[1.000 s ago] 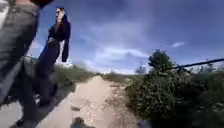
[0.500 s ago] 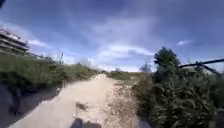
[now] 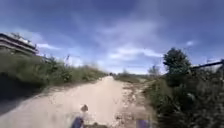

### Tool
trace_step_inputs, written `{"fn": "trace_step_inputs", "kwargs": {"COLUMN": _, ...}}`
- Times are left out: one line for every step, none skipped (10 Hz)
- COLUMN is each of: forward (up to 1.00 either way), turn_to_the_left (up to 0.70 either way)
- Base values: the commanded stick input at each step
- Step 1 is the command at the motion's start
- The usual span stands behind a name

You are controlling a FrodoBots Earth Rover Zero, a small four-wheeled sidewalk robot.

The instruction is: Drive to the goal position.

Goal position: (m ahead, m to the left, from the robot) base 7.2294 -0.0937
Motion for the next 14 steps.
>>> {"fn": "trace_step_inputs", "kwargs": {"forward": 0.85, "turn_to_the_left": 0.00}}
{"fn": "trace_step_inputs", "kwargs": {"forward": 0.85, "turn_to_the_left": 0.00}}
{"fn": "trace_step_inputs", "kwargs": {"forward": 0.85, "turn_to_the_left": 0.00}}
{"fn": "trace_step_inputs", "kwargs": {"forward": 0.85, "turn_to_the_left": 0.00}}
{"fn": "trace_step_inputs", "kwargs": {"forward": 0.85, "turn_to_the_left": -0.25}}
{"fn": "trace_step_inputs", "kwargs": {"forward": 0.85, "turn_to_the_left": -0.34}}
{"fn": "trace_step_inputs", "kwargs": {"forward": 0.85, "turn_to_the_left": -0.17}}
{"fn": "trace_step_inputs", "kwargs": {"forward": 0.85, "turn_to_the_left": -0.06}}
{"fn": "trace_step_inputs", "kwargs": {"forward": 0.85, "turn_to_the_left": -0.26}}
{"fn": "trace_step_inputs", "kwargs": {"forward": 0.85, "turn_to_the_left": -0.13}}
{"fn": "trace_step_inputs", "kwargs": {"forward": 0.85, "turn_to_the_left": 0.00}}
{"fn": "trace_step_inputs", "kwargs": {"forward": 0.85, "turn_to_the_left": -0.20}}
{"fn": "trace_step_inputs", "kwargs": {"forward": 0.85, "turn_to_the_left": -0.12}}
{"fn": "trace_step_inputs", "kwargs": {"forward": 0.85, "turn_to_the_left": 0.00}}
